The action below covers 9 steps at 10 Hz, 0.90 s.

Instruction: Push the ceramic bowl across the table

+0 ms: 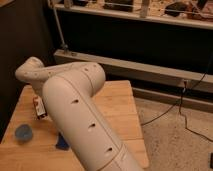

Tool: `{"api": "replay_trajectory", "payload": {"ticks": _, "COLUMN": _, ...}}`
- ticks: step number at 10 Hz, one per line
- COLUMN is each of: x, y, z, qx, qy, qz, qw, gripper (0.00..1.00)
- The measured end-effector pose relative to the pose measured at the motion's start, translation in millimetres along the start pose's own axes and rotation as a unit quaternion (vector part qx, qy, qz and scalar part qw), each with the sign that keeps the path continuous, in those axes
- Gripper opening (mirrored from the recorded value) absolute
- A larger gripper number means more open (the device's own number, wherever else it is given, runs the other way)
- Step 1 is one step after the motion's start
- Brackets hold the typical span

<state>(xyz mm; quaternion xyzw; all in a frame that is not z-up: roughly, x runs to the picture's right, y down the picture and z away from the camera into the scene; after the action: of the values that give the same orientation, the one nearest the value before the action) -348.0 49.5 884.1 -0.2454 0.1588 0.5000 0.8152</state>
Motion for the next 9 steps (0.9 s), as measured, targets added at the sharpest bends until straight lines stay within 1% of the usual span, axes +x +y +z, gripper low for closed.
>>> {"api": "replay_trajectory", "payload": {"ticks": 2, "x": -8, "y": 0, "z": 9, "qx": -0.002, "qy": 0.009, "qz": 0.001, "qw": 1.0000, "gripper": 0.00}}
{"api": "replay_trajectory", "payload": {"ticks": 4, "x": -21, "y": -2, "z": 19, "qx": 0.001, "qy": 0.014, "qz": 0.004, "qw": 0.9999, "gripper": 0.00}}
{"api": "replay_trajectory", "payload": {"ticks": 6, "x": -33, "y": -4, "z": 26, "qx": -0.001, "qy": 0.023, "qz": 0.016, "qw": 0.9996, "gripper": 0.00}}
{"api": "replay_trajectory", "payload": {"ticks": 7, "x": -54, "y": -6, "z": 27, "qx": 0.000, "qy": 0.002, "qz": 0.030, "qw": 0.9995, "gripper": 0.00}}
{"api": "replay_trajectory", "payload": {"ticks": 8, "x": -70, "y": -8, "z": 23, "qx": 0.000, "qy": -0.020, "qz": 0.042, "qw": 0.9989, "gripper": 0.00}}
{"api": "replay_trajectory", "payload": {"ticks": 9, "x": -92, "y": -12, "z": 15, "qx": -0.003, "qy": -0.056, "qz": 0.058, "qw": 0.9967, "gripper": 0.00}}
